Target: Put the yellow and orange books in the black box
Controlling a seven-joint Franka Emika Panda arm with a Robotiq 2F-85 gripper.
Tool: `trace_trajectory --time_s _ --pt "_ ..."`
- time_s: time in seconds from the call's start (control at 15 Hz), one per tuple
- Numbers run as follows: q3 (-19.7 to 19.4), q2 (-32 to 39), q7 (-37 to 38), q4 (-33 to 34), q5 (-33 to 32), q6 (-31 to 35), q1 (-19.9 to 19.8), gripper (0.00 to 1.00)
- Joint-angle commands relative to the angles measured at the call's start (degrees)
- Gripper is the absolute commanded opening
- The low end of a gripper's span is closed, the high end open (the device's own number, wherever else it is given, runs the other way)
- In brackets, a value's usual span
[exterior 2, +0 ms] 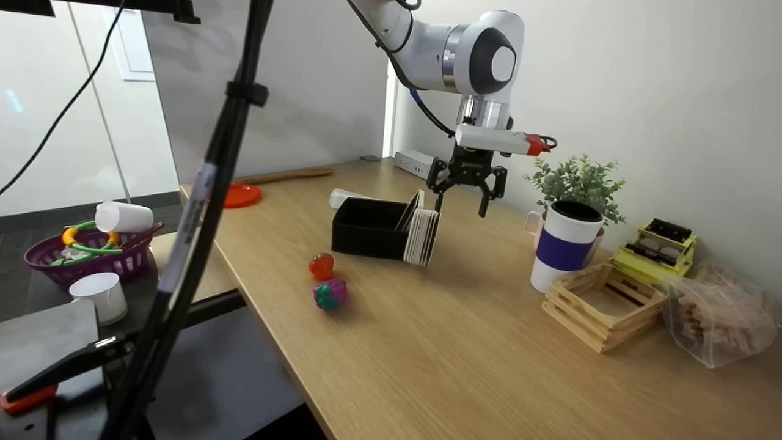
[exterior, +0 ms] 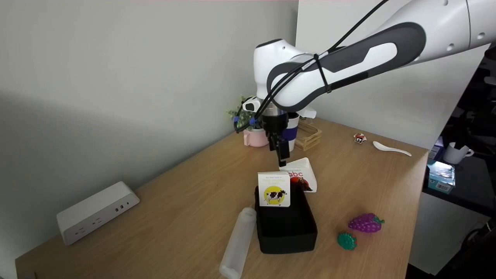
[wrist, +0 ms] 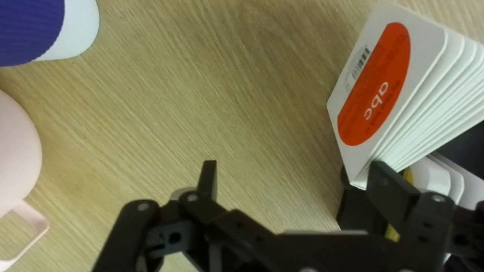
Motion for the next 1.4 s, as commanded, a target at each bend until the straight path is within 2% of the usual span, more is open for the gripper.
trace_trajectory --time_s 0.0,0.4,1.33 --pt "0.44 -3.63 4.19 -6.10 1.79 2.01 -0.29 1.00" --pt "1.06 -7.46 10.09 -12.08 3.18 4.61 -0.46 1.00" --pt "1.17 -15.15 18.01 -23.73 2.58 8.38 -0.47 1.00"
